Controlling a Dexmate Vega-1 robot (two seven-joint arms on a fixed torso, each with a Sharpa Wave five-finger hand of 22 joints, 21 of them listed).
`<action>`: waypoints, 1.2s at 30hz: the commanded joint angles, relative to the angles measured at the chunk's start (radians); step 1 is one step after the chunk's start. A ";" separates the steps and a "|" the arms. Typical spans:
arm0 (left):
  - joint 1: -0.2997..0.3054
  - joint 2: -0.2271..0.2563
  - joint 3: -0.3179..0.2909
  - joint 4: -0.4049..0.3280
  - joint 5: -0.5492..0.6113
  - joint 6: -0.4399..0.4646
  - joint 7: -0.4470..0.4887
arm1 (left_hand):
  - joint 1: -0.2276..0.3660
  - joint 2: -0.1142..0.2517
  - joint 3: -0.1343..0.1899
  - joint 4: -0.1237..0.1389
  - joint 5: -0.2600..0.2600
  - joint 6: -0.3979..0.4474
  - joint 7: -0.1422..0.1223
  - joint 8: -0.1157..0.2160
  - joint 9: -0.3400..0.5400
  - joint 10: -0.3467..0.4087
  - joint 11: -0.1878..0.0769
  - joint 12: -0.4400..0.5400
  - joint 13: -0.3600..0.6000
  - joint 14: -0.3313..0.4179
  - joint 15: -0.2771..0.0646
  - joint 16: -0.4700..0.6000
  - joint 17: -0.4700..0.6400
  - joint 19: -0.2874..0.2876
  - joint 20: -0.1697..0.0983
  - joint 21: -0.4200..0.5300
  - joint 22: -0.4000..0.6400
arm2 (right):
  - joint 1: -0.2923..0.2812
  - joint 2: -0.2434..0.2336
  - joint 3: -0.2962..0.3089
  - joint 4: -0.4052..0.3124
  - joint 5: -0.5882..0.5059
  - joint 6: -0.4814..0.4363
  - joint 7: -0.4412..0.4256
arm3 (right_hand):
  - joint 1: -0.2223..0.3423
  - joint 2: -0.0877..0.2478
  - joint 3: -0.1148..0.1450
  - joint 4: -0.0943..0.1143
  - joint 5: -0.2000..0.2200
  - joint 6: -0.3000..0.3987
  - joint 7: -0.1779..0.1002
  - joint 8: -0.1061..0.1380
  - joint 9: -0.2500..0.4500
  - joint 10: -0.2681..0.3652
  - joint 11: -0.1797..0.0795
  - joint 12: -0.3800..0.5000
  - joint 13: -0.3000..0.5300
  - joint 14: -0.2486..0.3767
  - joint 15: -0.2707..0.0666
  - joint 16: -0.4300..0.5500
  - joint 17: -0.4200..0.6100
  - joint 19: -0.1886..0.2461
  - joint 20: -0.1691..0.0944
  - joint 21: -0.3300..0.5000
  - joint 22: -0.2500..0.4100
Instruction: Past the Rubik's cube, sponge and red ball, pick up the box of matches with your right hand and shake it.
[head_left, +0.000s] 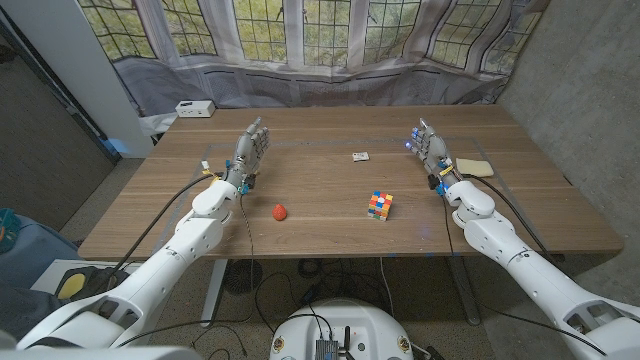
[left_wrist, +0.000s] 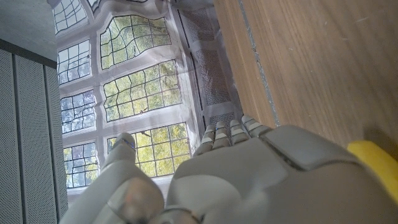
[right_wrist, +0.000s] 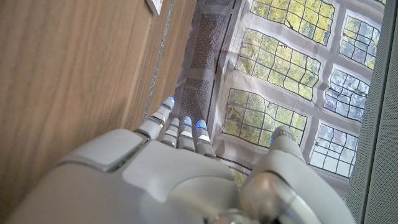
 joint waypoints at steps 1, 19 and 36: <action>-0.010 -0.001 -0.004 0.021 -0.002 -0.032 -0.033 | 0.006 -0.001 0.006 -0.001 0.006 0.004 0.006 0.009 0.002 0.005 0.007 0.004 0.005 0.003 0.008 0.007 0.004 -0.012 0.004 0.004 0.004 | -0.043 -0.010 0.010 -0.052 -0.006 0.019 -0.026 | 0.016 0.011 0.013 -0.002 0.007 0.010 0.006 0.005 0.002 0.011 0.007 0.008 0.002 0.007 0.008 0.004 0.002 0.011 0.002 0.004 0.002; 0.018 0.032 -0.010 -0.033 0.007 -0.037 -0.036 | 0.011 0.005 0.004 -0.003 0.005 0.034 -0.005 0.018 0.002 0.032 -0.001 0.014 0.005 0.022 0.011 0.012 0.004 -0.008 0.031 0.006 0.005 | -0.078 -0.018 0.013 -0.108 -0.061 0.087 -0.057 | 0.042 0.028 0.027 -0.014 0.005 0.034 -0.012 0.011 0.003 0.024 -0.005 0.007 0.002 0.028 0.001 0.006 -0.001 0.028 0.002 0.002 0.002; 0.011 0.002 0.000 -0.042 0.001 -0.008 -0.001 | 0.021 0.019 0.008 -0.006 0.004 0.080 0.000 0.027 0.002 0.071 0.002 0.025 0.006 0.054 0.007 0.018 0.004 0.003 0.036 0.009 0.005 | -0.014 0.013 -0.015 -0.036 -0.060 0.114 0.012 | 0.057 0.035 0.033 -0.019 0.000 0.049 -0.013 0.011 0.004 0.038 -0.011 0.004 0.004 0.073 0.000 0.019 0.002 0.065 0.003 0.007 0.003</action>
